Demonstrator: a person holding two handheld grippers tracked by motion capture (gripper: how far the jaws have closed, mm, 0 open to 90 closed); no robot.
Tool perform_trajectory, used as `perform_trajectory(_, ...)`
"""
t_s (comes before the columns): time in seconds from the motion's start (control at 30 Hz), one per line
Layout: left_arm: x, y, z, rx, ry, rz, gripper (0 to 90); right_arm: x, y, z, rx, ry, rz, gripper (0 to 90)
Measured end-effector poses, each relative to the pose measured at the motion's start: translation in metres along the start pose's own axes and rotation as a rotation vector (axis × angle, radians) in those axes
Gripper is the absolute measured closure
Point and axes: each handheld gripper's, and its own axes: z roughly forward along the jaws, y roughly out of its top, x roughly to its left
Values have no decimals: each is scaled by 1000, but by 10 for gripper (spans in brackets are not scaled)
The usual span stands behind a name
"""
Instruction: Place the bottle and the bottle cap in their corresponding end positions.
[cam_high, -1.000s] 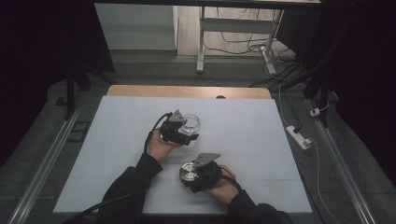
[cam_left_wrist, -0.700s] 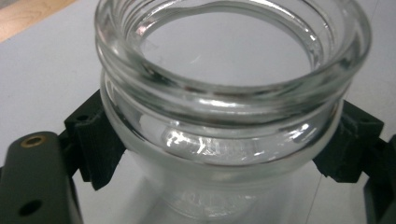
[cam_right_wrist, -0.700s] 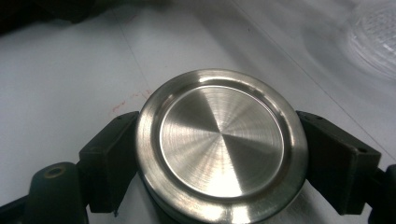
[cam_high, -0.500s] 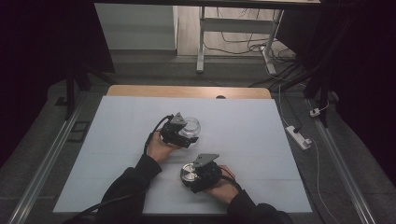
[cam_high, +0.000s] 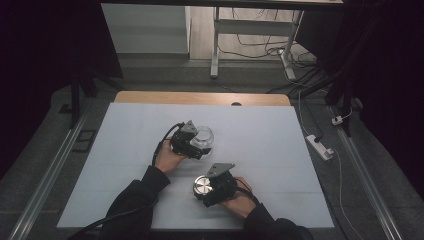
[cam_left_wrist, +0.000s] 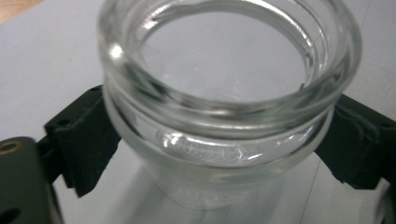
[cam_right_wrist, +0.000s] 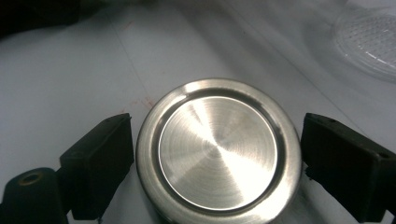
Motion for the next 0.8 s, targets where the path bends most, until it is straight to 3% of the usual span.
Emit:
perform_trajectory(0.17,0,3,-7,9,0,3,30,-1,3,-5,-16,-2,8,72)
perform_trajectory(0.3,0,1,-14,11,-15,-17,0,-1,5,-11,-28,-7,7,60)
perform_trajectory(0.8,-12,-15,-40,10,-23,-42,0,-2,9,-23,-71,21,40,30)
